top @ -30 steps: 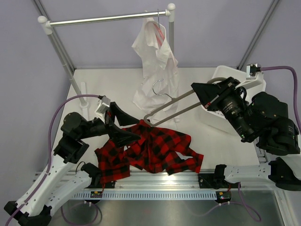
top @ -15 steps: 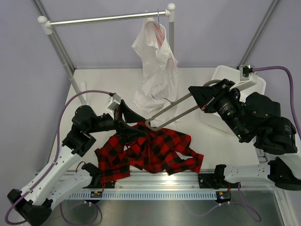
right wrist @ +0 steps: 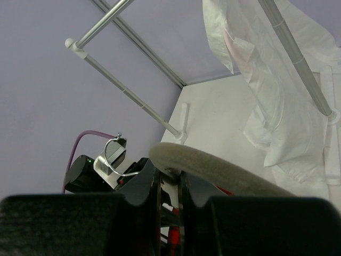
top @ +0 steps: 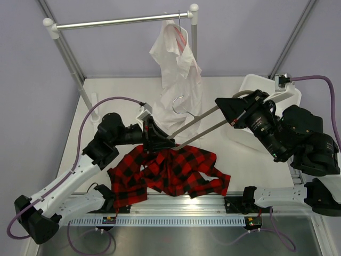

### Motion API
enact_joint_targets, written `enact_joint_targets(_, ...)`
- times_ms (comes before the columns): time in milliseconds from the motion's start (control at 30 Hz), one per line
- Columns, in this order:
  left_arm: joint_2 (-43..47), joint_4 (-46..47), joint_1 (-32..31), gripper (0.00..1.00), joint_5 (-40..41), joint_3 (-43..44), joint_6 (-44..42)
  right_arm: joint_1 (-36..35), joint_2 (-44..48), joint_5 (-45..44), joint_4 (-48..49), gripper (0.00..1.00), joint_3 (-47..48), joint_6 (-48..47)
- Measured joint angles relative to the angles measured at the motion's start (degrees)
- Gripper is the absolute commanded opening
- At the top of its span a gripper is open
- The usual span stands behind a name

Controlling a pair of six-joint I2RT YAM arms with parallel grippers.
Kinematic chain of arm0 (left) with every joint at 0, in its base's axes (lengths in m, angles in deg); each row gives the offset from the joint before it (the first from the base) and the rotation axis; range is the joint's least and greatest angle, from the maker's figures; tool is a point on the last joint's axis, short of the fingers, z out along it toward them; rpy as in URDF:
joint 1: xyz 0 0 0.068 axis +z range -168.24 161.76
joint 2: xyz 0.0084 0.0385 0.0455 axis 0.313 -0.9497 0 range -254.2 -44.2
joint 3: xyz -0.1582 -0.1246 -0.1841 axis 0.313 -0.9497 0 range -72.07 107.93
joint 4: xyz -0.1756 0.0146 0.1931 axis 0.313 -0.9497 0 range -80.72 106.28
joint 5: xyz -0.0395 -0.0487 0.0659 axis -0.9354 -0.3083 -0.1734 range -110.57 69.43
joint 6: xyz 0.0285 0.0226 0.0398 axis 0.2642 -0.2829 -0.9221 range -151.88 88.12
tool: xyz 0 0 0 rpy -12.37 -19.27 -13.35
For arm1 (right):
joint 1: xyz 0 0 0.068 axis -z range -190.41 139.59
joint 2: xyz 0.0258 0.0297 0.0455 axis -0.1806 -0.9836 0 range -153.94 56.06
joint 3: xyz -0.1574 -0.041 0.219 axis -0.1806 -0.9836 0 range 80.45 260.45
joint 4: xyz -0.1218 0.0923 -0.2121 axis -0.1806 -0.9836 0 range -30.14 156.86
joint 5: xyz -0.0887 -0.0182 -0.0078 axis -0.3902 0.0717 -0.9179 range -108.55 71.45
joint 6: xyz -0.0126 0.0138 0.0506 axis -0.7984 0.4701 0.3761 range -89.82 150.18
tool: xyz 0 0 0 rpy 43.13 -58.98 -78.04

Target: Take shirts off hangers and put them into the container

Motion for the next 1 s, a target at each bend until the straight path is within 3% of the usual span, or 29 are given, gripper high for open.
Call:
enact_joint_targets(33, -0.52, -0.04, -0.2, 0.0, 0.28, 0.28, 0.13, 0.0, 0.26, 0.04, 0.04, 0.0, 0.0, 0.02)
enact_joint_targets(100, -1.42, 0.61, -0.5, 0.0, 0.5, 0.66, -0.37, 0.0, 0.66, -0.42, -0.15, 0.0, -0.02, -0.28)
enact_joint_targets(167, -1.4, 0.68, -1.57, 0.0, 0.52, 1.07, -0.76, 0.48, 0.9, -0.98, -0.02, 0.13, -0.02, -0.59)
enact_joint_targets(233, -1.03, 0.42, -2.05, 0.0, 1.84, 1.22, -0.46, 0.52, 1.29, -0.79, 0.09, 0.4, -0.02, -0.66)
enact_joint_targets(267, -0.66, -0.13, -2.19, 0.0, 2.84, 1.4, -0.11, 0.52, 1.53, -0.72, 0.28, 0.65, -0.15, -0.79)
enact_joint_targets(367, 1.33, -3.45, -2.23, 0.0, 9.22, 1.55, 2.56, 0.5, 2.95, 0.66, 0.39, 0.99, -1.18, -1.55)
enact_joint_targets(533, 4.04, -13.18, -1.81, 0.0, 17.27, 3.98, 4.96, 0.44, 5.53, 4.52, -0.22, 1.0, -2.1, -2.05)
enact_joint_targets(833, 16.44, -23.26, -1.77, 0.0, 18.6, 6.95, 5.16, 0.44, 12.39, 11.5, -3.39, 0.99, -8.74, 0.11)
enact_joint_targets(1000, 22.64, -35.54, -1.81, 0.0, 27.93, 16.09, 4.2, 0.42, 19.5, 12.09, -6.71, 0.99, -13.46, 1.09)
